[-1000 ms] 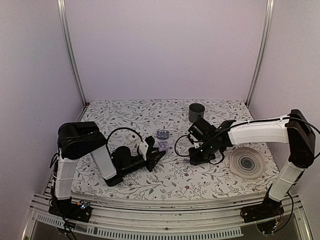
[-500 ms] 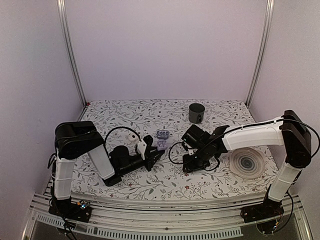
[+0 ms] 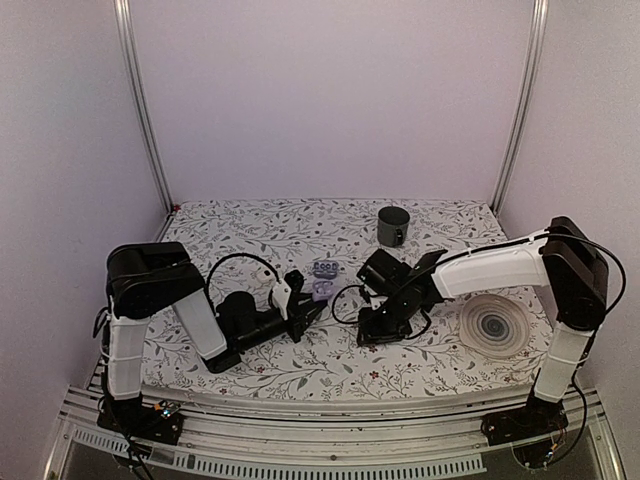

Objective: Insert the wireless bluetooth earbuds into the charging case
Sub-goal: Pick up the right earbud from the center of the board.

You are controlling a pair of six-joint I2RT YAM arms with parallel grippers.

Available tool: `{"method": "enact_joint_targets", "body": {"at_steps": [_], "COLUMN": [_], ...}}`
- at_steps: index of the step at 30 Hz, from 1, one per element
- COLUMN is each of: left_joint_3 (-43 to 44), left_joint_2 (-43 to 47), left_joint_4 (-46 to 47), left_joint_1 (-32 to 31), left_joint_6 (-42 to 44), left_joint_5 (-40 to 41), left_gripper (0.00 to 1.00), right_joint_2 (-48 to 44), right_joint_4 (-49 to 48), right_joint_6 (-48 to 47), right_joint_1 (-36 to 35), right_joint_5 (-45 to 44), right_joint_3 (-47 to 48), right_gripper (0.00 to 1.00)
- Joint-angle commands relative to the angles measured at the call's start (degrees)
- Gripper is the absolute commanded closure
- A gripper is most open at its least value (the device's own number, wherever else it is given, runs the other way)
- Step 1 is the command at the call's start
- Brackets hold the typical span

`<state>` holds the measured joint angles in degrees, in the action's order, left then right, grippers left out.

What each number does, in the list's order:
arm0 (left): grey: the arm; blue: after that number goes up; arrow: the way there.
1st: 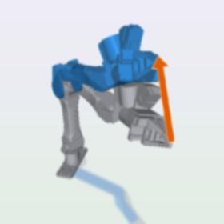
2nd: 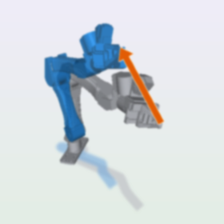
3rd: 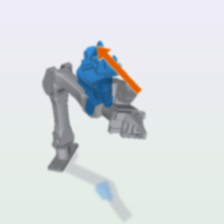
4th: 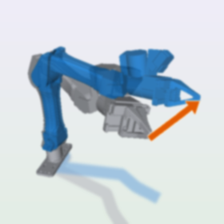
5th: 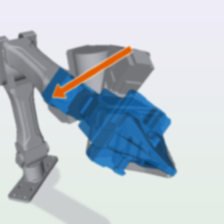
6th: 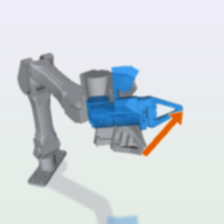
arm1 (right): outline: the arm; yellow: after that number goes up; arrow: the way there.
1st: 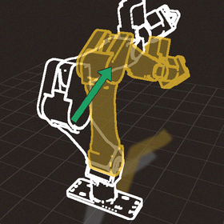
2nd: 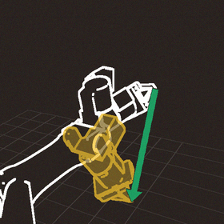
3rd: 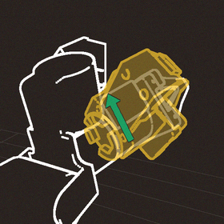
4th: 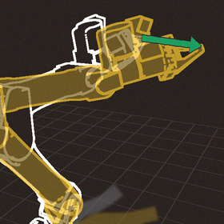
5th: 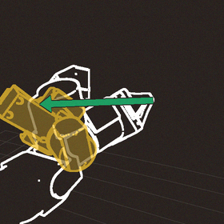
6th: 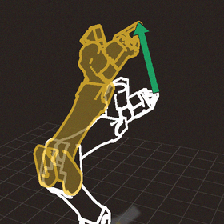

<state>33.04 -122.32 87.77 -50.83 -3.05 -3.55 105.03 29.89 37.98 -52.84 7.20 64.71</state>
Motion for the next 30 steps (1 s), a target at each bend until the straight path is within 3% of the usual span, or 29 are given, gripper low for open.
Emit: {"method": "enact_joint_targets", "body": {"at_steps": [1,6,15,30], "left_joint_3": [-0.1,-0.2,0.4,0.1], "left_joint_2": [1.6,1.8,1.4,1.6], "left_joint_4": [16.6,16.6,16.6,16.6], "left_joint_1": [0.5,0.4,0.5,0.5], "left_joint_6": [0.7,0.8,0.7,0.8], "left_joint_5": [0.3,0.4,-0.2,-0.4], "left_gripper": [1.0,1.0,1.0,1.0], "right_joint_2": [3.5,6.3,5.5,-2.0], "right_joint_4": [2.1,4.4,5.2,-11.5], "right_joint_6": [-0.5,-2.9,-4.6,-8.3], "right_joint_1": [0.4,0.4,0.0,-5.0], "right_joint_5": [-1.8,-4.4,-7.7,-15.2], "right_joint_3": [3.9,8.5,8.0,-5.8], "right_gripper": [0.58,0.58,0.56,0.64]}}
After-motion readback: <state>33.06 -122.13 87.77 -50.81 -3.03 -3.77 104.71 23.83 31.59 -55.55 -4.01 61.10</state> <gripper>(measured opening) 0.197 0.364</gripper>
